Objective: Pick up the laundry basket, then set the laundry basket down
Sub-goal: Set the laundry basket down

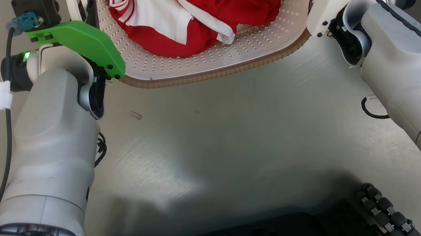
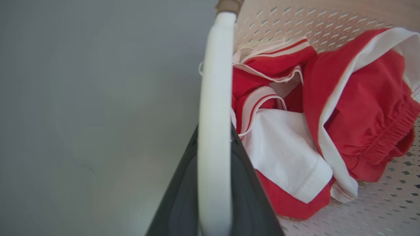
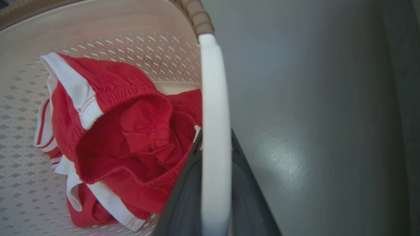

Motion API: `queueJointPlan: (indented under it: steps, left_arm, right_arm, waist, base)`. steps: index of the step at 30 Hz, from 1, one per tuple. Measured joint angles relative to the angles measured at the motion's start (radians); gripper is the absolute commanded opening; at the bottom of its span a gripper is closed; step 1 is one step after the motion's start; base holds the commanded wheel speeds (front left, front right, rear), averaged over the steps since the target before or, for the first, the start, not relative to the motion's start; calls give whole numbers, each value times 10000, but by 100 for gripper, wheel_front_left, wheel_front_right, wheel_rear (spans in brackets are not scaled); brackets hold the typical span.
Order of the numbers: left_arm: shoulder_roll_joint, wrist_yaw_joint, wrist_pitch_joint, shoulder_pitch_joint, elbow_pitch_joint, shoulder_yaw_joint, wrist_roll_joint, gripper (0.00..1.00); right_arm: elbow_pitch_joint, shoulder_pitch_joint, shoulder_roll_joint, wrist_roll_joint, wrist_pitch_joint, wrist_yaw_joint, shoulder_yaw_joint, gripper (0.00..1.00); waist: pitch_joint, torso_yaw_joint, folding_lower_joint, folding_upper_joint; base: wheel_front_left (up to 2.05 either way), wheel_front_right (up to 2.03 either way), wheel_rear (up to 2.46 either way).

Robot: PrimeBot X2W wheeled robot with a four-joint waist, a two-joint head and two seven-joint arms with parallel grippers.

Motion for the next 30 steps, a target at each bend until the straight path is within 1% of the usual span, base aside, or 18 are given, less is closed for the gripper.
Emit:
queueJointPlan:
  steps: [7,8,28,30]
  left_arm:
    - [-75,-52,-36,-109,221,-35,13,0]
    - [-79,-121,-46,-132,326,-38,13,0]
    - [-136,-393,157,-203,729,-77,12,0]
    - [-136,-416,157,-248,744,-86,12,0]
  right_arm:
    - [127,-14,10,0,-31,0,-33,0]
    - [173,-22,29,0,-33,0,-42,0]
    - [825,-168,215,4,-121,31,-29,0]
    - [855,-176,215,4,-127,104,-13,0]
  waist:
    - [387,75,0,0]
    - [425,78,0,0]
    - [464,39,-1,0]
    - [464,38,-1,0]
  base:
    - [0,0,0]
    - [0,0,0]
    - [0,0,0]
    - [0,0,0]
